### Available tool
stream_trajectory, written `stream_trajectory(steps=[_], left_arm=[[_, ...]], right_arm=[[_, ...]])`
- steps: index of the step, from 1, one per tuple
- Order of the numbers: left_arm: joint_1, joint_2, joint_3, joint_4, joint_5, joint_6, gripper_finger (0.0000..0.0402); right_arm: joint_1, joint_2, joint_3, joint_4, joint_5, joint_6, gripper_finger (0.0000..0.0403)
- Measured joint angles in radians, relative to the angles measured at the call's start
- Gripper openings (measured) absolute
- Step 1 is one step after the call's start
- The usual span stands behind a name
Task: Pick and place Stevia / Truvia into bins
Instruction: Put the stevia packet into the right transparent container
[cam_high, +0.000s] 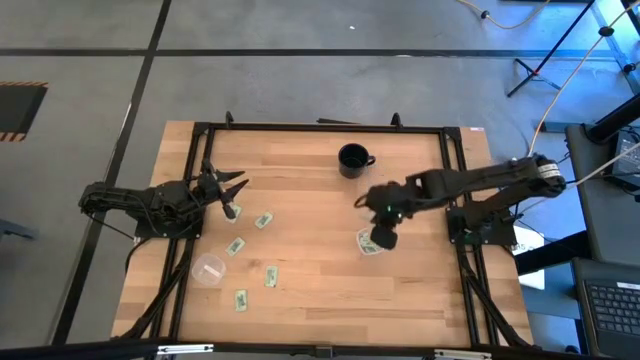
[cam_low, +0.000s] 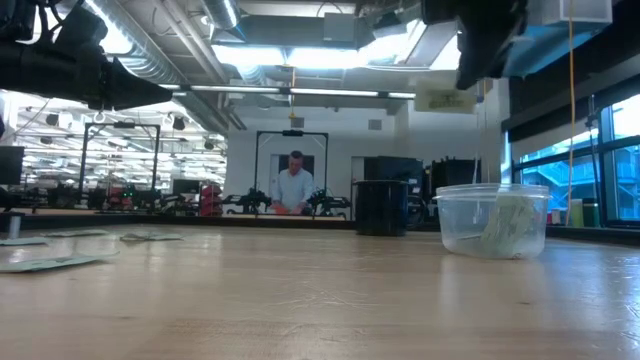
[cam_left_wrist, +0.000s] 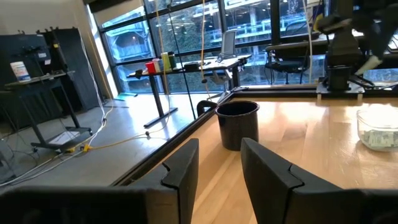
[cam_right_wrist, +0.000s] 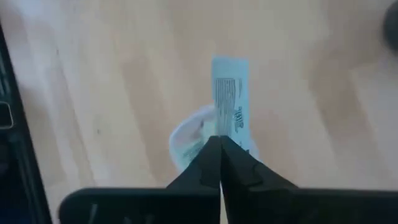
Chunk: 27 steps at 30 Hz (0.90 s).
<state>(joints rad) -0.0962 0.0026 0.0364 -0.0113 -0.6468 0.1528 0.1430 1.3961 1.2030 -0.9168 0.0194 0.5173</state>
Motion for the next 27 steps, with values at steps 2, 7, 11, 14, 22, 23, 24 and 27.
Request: stream_trajectory(steps=[2, 7, 11, 14, 22, 23, 24, 27], left_arm=[[0.0, 0.0, 0.0, 0.0, 0.0, 0.0, 0.0116], [0.0, 0.0, 0.0, 0.0, 0.0, 0.0, 0.0116], [0.0, 0.0, 0.0, 0.0, 0.0, 0.0, 0.0116], [0.0, 0.0, 0.0, 0.0, 0.0, 0.0, 0.0116], [0.0, 0.0, 0.0, 0.0, 0.0, 0.0, 0.0116], [0.0, 0.0, 0.0, 0.0, 0.0, 0.0, 0.0116], [0.0, 0.0, 0.0, 0.0, 0.0, 0.0, 0.0116], [0.0, 0.0, 0.0, 0.0, 0.0, 0.0, 0.0116]], right_arm=[[0.044, 0.016, 0.0, -0.005, 0.002, 0.03, 0.0], [0.114, 0.091, 0.0, -0.005, 0.002, 0.13, 0.0], [0.13, 0.163, 0.0, -0.006, 0.003, 0.137, 0.0], [0.129, 0.207, 0.0, -0.008, 0.001, 0.137, 0.0], [0.121, 0.294, 0.0, -0.014, -0.04, 0.129, 0.0], [0.121, 0.3, 0.0, -0.015, -0.038, 0.129, 0.0], [0.121, 0.303, 0.0, -0.016, -0.035, 0.131, 0.0001], [0.121, 0.316, 0.0, -0.016, -0.017, 0.133, 0.0006]])
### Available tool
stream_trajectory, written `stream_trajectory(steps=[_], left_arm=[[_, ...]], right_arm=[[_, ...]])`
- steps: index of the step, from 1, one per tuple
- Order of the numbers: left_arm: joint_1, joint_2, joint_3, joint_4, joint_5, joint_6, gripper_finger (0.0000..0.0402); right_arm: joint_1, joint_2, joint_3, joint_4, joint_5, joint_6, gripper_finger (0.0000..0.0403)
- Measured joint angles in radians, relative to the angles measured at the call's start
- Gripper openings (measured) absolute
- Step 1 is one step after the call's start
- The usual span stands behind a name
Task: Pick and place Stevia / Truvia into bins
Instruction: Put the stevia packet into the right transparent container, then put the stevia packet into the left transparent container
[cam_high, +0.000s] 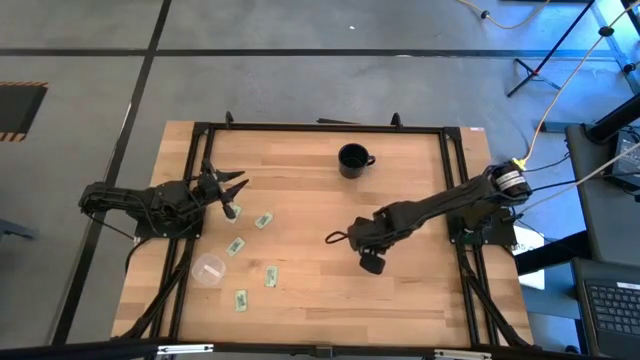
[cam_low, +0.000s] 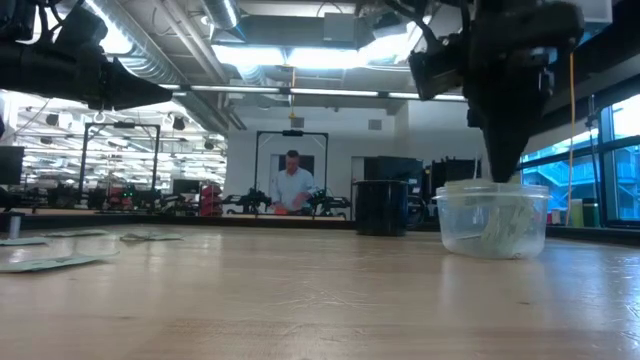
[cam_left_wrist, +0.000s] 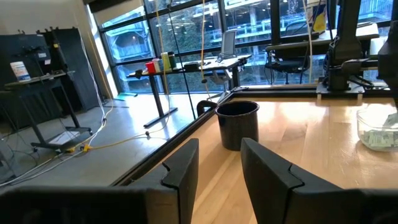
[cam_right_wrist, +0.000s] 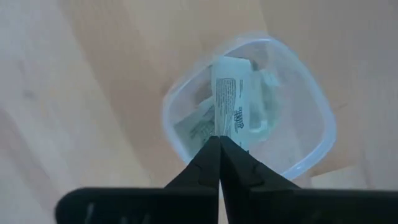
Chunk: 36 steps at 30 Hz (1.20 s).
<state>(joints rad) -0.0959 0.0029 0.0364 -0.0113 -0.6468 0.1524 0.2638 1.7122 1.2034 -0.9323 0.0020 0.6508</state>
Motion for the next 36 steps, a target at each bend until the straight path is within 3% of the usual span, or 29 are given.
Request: stream_trajectory(steps=[3, 11, 19, 22, 26, 31, 36], left_arm=[[0.0, 0.0, 0.0, 0.0, 0.0, 0.0, 0.0116], [0.0, 0.0, 0.0, 0.0, 0.0, 0.0, 0.0116], [0.0, 0.0, 0.0, 0.0, 0.0, 0.0, 0.0116], [0.0, 0.0, 0.0, 0.001, 0.0, 0.0, 0.0116], [0.0, 0.0, 0.0, 0.015, 0.0, 0.0, 0.0116], [0.0, 0.0, 0.0, 0.012, 0.0, -0.033, 0.0117], [0.0, 0.0, 0.0, 0.008, 0.003, -0.082, 0.0129]], right_arm=[[0.0, 0.009, 0.0, 0.0, 0.047, 0.001, 0.0011], [0.0, 0.015, 0.0, -0.012, 0.049, 0.002, 0.0023], [0.0, -0.014, 0.0, -0.082, 0.062, 0.0, 0.008], [0.001, -0.08, 0.0, -0.152, 0.15, 0.001, 0.0094], [-0.03, -0.201, 0.0, -0.19, 0.169, -0.036, 0.0097], [-0.086, -0.34, 0.002, -0.159, 0.255, -0.166, 0.0096], [-0.158, -0.488, -0.087, -0.077, 0.259, -0.298, 0.0095]])
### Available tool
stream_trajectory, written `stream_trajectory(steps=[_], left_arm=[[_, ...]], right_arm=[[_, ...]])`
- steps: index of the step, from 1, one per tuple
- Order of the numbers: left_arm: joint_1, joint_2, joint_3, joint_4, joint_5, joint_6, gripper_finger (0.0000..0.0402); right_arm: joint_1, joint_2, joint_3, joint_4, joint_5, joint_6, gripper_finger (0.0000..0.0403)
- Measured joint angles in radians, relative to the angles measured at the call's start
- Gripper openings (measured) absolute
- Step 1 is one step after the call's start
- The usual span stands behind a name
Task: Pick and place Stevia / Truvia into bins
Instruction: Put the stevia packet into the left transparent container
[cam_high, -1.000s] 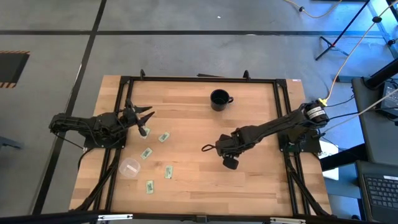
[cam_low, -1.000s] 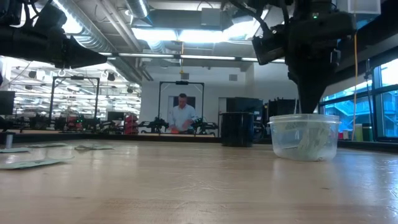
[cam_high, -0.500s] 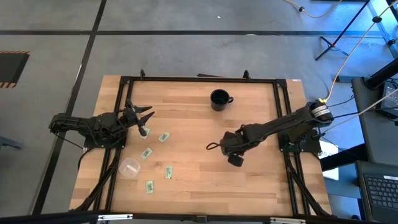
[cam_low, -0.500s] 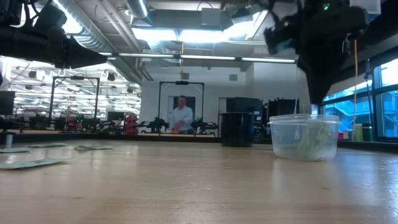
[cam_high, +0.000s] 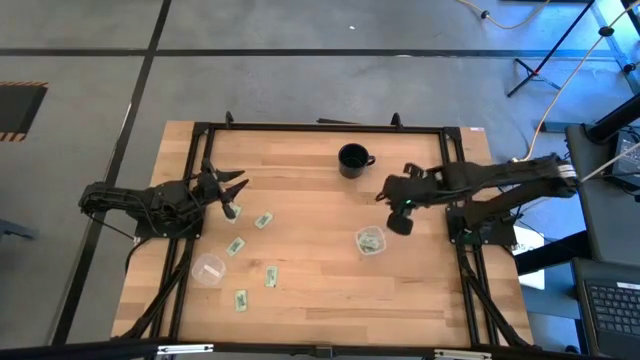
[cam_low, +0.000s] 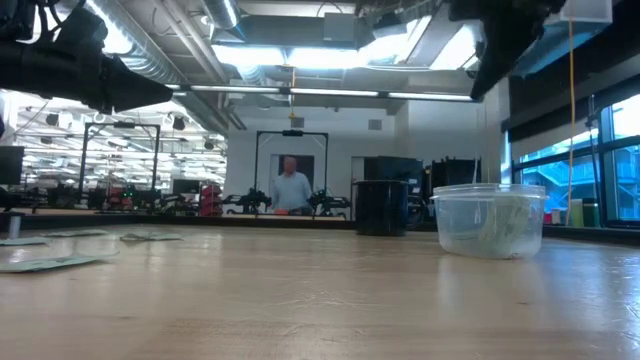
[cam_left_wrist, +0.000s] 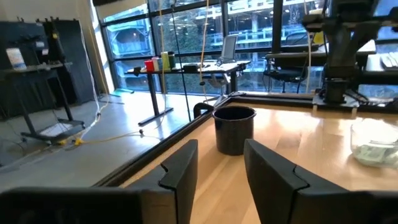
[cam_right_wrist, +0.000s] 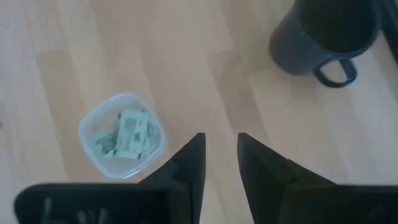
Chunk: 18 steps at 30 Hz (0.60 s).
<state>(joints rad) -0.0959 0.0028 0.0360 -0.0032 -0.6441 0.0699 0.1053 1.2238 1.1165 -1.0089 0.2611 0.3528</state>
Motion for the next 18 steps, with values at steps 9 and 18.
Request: stream_trajectory(steps=[9, 18], left_arm=[[0.0, 0.055, 0.032, -0.006, 0.096, 0.006, 0.0164], [-0.006, 0.407, 0.153, 0.001, 0.312, 0.089, 0.0168]], right_arm=[[-0.129, -0.369, -0.346, 0.314, -0.051, -0.027, 0.0095], [-0.144, -0.544, -0.486, 0.567, -0.052, -0.175, 0.0095]])
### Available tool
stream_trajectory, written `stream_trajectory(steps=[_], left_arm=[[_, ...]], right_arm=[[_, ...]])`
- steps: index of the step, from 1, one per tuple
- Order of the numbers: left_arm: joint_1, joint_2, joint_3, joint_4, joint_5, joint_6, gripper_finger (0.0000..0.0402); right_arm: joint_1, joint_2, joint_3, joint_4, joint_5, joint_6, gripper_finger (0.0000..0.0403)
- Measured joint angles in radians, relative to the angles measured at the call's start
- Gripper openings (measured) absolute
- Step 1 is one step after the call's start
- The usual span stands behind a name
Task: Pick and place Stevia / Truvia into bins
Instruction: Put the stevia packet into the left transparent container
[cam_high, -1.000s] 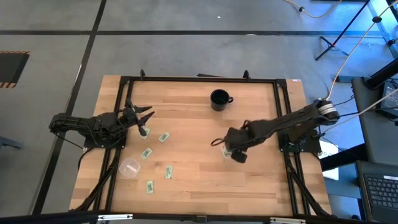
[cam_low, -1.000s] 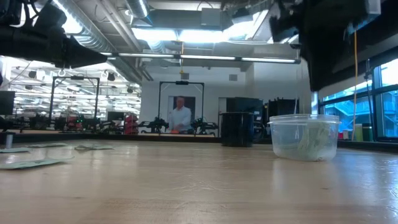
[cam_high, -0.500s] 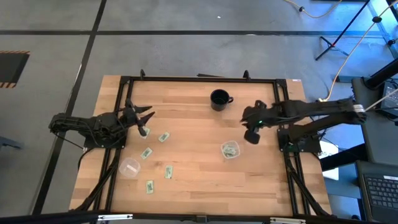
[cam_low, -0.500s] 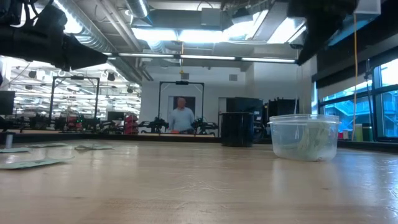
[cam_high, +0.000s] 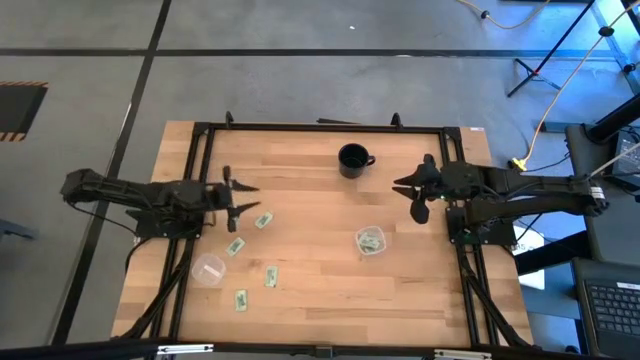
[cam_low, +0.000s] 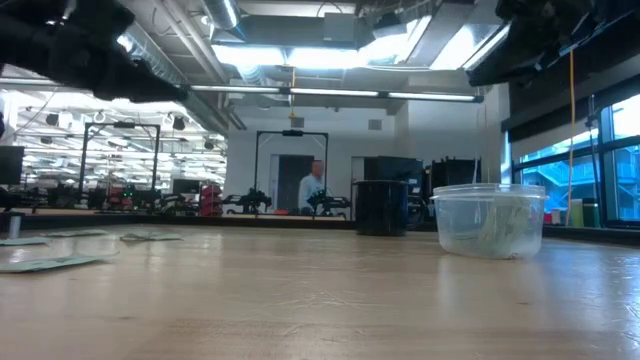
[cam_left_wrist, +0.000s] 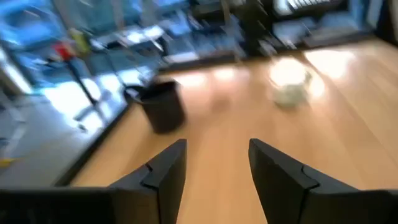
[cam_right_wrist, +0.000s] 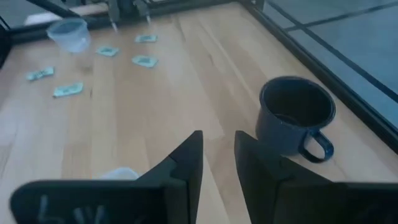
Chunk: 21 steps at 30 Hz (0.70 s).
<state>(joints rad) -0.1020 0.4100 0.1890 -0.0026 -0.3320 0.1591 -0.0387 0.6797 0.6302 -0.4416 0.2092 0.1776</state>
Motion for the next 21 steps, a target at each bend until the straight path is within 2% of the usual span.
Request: stream_trajectory(steps=[9, 12, 17, 21], left_arm=[[-0.122, 0.435, 0.094, -0.009, -0.008, 0.012, 0.016], [-0.171, 0.525, 0.162, -0.082, -0.03, -0.002, 0.0162], [-0.234, 0.644, 0.255, -0.298, -0.113, -0.075, 0.0168], [-0.264, 0.721, 0.283, -0.349, -0.118, -0.128, 0.0167]], right_arm=[[0.0, 0.007, -0.014, 0.011, 0.0, 0.001, 0.0095], [0.0, 0.008, -0.014, 0.013, 0.0, 0.002, 0.0095], [0.0, 0.008, -0.014, 0.013, 0.0, 0.003, 0.0095], [0.0, 0.008, -0.014, 0.013, 0.0, 0.003, 0.0095]])
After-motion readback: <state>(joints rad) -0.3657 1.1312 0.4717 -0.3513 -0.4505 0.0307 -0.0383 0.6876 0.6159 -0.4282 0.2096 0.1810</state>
